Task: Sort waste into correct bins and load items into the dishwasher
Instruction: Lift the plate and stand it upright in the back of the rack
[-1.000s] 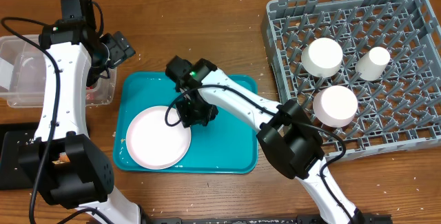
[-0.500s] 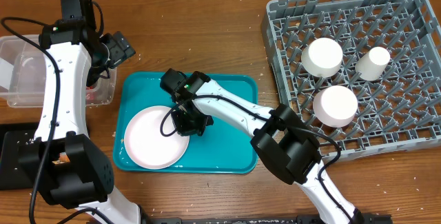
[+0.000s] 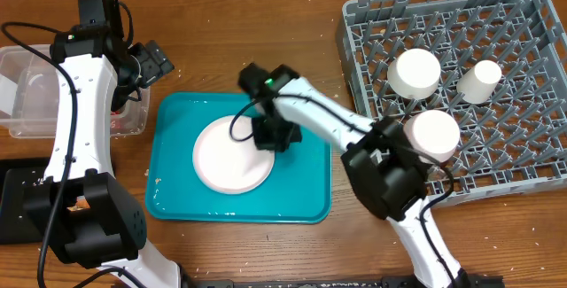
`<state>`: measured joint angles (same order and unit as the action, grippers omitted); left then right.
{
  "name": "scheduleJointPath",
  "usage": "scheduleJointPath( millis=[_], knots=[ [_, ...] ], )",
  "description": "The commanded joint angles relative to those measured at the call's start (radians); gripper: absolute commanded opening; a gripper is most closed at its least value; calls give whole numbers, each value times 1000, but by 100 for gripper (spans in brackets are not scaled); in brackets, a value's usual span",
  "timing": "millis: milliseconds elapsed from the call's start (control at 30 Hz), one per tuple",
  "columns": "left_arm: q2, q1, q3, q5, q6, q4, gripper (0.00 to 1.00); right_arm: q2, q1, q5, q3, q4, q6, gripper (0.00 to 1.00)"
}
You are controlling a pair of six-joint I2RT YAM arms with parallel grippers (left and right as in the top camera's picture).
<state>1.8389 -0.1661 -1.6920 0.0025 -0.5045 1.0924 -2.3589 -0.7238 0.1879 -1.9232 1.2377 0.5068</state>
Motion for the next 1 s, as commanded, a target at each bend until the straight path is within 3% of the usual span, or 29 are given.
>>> scheduleJointPath(
  millis=[0, 467, 733, 967],
  knots=[
    [2, -3, -18, -13, 4, 0, 100, -24, 60, -127, 14, 24, 29, 4],
    [2, -3, -18, -13, 4, 0, 100, 45, 62, 23, 5, 5, -13, 4],
    [2, -3, -18, -13, 4, 0, 100, 269, 123, 14, 5, 2, -43, 4],
    [2, -3, -18, -13, 4, 0, 100, 503, 260, -184, 5, 41, -43, 4]
  ],
)
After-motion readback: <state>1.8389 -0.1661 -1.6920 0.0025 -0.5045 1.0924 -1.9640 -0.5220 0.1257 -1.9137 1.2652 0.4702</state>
